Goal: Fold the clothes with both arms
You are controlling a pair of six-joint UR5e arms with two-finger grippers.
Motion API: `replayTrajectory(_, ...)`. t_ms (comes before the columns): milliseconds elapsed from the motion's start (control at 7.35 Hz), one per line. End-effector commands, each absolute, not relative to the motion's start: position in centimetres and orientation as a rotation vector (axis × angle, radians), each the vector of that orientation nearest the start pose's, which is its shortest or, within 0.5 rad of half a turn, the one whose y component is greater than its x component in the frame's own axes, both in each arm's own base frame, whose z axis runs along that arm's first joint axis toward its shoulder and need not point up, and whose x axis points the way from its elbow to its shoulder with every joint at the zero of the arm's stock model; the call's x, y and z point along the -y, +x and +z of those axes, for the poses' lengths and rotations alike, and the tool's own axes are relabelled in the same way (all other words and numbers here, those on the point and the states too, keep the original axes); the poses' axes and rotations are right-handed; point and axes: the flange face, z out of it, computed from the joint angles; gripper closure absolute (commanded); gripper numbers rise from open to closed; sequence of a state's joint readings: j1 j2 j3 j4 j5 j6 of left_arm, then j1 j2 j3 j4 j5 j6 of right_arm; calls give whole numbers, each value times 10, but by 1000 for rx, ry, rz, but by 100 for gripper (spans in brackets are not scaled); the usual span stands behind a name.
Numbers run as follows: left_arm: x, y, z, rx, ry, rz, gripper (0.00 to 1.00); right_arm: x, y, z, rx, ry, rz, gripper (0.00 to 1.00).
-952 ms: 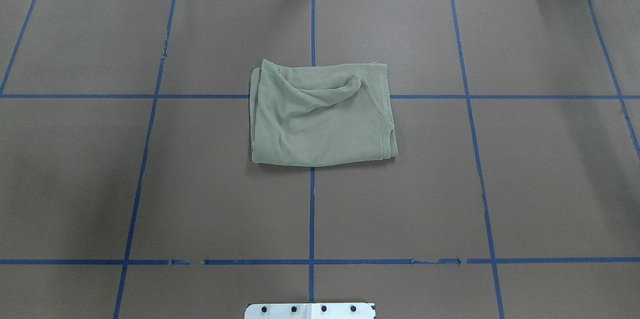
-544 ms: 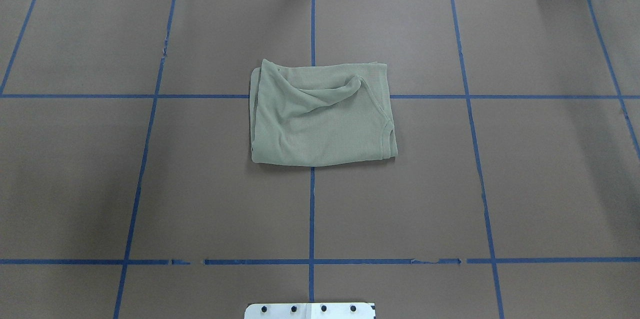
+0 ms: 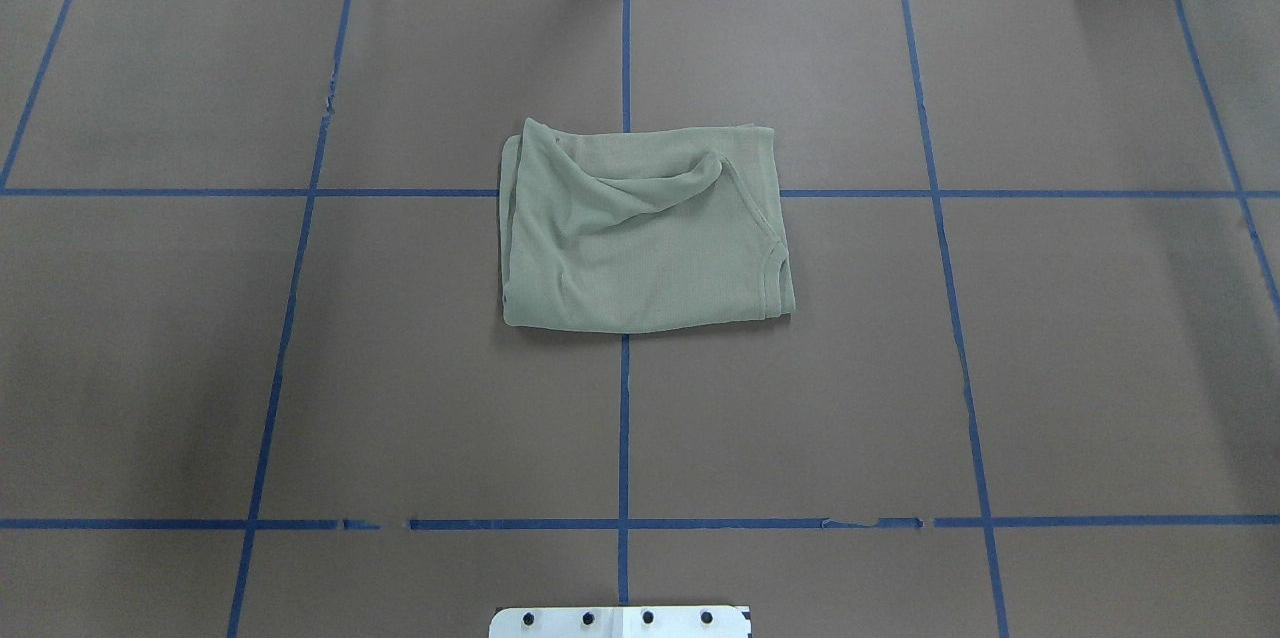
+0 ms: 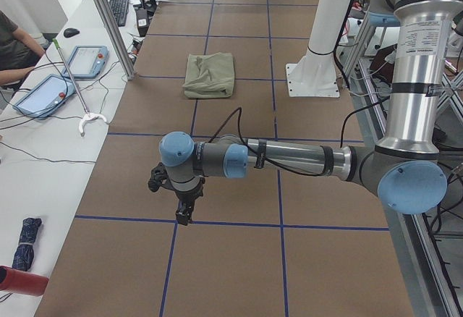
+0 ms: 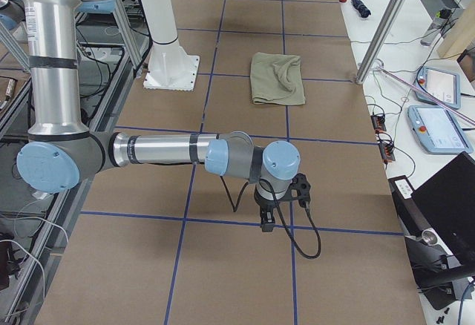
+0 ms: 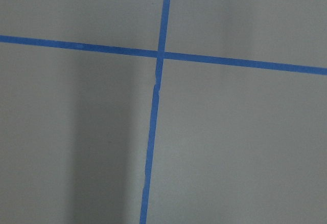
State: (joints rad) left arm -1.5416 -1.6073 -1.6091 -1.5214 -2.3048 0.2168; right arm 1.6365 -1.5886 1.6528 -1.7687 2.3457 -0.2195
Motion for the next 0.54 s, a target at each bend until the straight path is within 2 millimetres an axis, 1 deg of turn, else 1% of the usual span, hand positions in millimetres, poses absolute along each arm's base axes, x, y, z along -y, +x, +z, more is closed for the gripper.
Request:
replayTrajectory(0, 510, -52, 629, -729, 99, 246, 0, 461, 98, 647, 784, -28, -53, 0)
replayTrajectory(136, 510, -52, 629, -729, 99, 246, 0, 464, 98, 641, 774, -8, -20, 0)
replayTrajectory(272, 510, -52, 629, -729, 99, 245, 0, 463, 98, 641, 769, 9, 38, 0)
replayTrajectory(408, 510, -52, 628, -731, 97, 239, 0, 466, 99, 637, 768, 41, 48, 0)
